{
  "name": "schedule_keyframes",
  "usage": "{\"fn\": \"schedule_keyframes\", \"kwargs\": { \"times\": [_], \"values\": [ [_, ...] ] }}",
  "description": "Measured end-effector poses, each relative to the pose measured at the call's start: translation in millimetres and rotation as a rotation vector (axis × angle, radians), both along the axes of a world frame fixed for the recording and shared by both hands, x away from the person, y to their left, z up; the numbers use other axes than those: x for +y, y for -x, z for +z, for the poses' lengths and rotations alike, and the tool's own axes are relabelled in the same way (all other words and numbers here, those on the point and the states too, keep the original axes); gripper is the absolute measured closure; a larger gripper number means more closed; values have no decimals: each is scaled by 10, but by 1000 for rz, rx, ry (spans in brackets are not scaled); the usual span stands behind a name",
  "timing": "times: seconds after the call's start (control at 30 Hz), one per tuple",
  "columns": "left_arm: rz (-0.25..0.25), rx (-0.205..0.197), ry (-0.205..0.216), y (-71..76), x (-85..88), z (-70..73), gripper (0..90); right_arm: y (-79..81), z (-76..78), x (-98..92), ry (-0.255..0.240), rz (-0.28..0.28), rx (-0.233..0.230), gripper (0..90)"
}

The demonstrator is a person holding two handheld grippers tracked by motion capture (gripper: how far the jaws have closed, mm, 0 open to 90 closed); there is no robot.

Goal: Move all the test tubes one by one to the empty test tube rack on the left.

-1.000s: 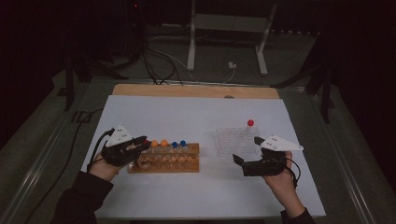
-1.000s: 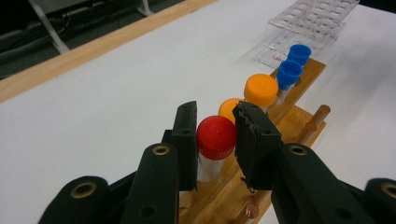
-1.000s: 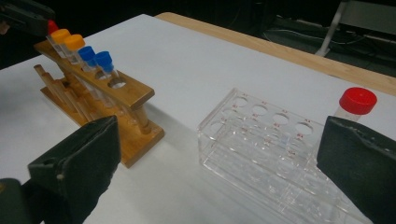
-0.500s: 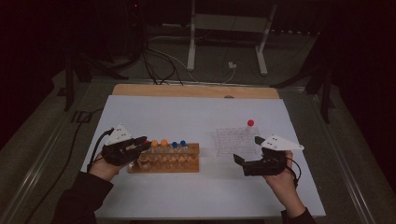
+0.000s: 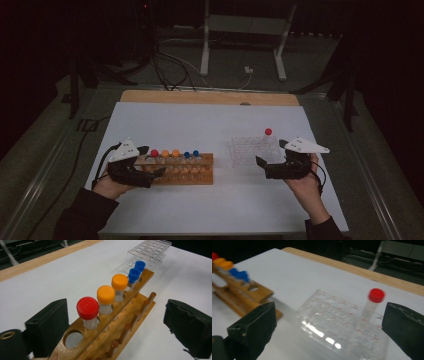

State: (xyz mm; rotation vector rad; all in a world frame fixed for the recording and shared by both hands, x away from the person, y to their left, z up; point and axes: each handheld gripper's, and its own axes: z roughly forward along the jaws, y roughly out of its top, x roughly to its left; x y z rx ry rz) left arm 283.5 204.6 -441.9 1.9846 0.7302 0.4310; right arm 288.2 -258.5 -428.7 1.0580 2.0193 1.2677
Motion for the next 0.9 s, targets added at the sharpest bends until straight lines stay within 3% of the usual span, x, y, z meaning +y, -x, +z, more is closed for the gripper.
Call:
{"fn": "schedule_keyframes", "kwargs": {
  "times": [0.1,0.33,0.43,0.73,0.77,0.9],
  "values": [
    [9,-12,18,31,38,-8,21,-87,-34,-44,16,-39,-5,0],
    [8,-24,73,82,145,-16,21,-309,-179,-165,20,-102,32,26],
    [3,-21,74,96,159,-22,21,-386,-242,-192,22,-121,43,50],
    [15,-20,86,97,190,-37,21,-556,-338,-193,41,-160,82,267],
    [12,-19,92,97,193,-38,21,-593,-346,-187,51,-163,84,339],
    [14,-17,87,97,191,-44,21,-666,-364,-165,60,-168,108,435]
  ]
}}
